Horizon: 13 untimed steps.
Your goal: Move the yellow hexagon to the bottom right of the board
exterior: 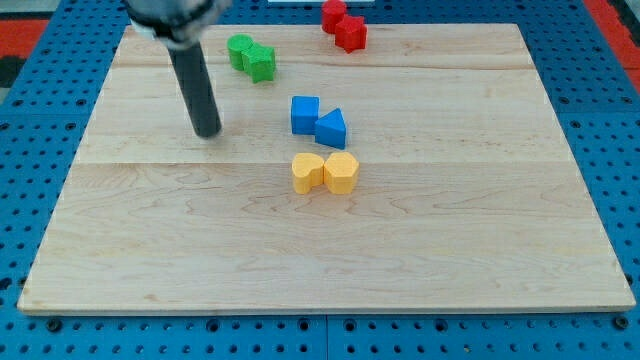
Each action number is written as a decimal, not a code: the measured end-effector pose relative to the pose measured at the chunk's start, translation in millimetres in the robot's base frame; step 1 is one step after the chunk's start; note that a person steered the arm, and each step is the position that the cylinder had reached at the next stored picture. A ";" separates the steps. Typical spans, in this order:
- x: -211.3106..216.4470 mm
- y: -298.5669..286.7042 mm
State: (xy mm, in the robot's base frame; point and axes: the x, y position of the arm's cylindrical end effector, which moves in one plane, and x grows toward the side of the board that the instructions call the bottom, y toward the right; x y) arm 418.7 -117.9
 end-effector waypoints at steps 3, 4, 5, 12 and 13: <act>24.1 188.9; 48.4 245.1; 41.2 247.5; 80.1 194.7; 99.6 251.0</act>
State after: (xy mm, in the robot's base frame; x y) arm 518.2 133.2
